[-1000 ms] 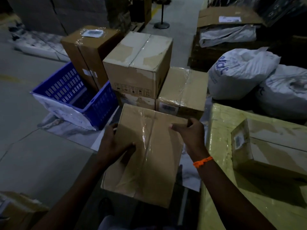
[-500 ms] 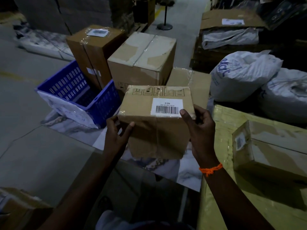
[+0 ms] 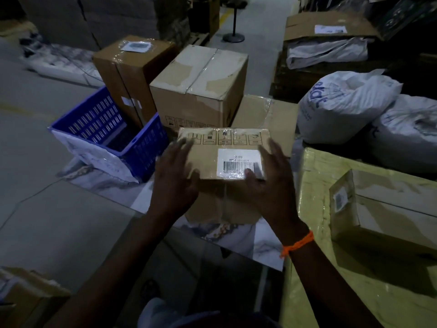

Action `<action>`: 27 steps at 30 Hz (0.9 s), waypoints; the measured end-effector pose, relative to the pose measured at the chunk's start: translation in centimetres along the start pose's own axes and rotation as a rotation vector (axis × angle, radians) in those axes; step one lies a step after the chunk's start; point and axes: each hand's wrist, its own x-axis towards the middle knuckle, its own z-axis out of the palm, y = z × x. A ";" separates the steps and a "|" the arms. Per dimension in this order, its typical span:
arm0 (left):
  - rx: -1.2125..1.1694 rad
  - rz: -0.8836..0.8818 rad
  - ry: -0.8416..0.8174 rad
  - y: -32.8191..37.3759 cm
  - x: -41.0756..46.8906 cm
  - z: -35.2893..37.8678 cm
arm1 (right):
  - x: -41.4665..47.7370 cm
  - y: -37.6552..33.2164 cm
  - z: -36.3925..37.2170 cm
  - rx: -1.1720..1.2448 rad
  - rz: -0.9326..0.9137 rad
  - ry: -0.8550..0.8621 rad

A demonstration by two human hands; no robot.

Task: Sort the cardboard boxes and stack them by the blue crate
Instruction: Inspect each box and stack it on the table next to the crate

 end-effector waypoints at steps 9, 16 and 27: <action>0.438 0.197 -0.429 0.9 2.4 1.3 | 2.4 -1.6 2.1 -0.357 -0.170 -0.391; 0.442 0.234 -0.427 1.0 1.8 1.0 | 1.9 -1.5 1.4 -0.318 -0.215 -0.386; 0.348 0.401 -0.322 -1.8 -0.1 0.1 | -0.7 3.3 -0.5 -0.248 -0.394 -0.254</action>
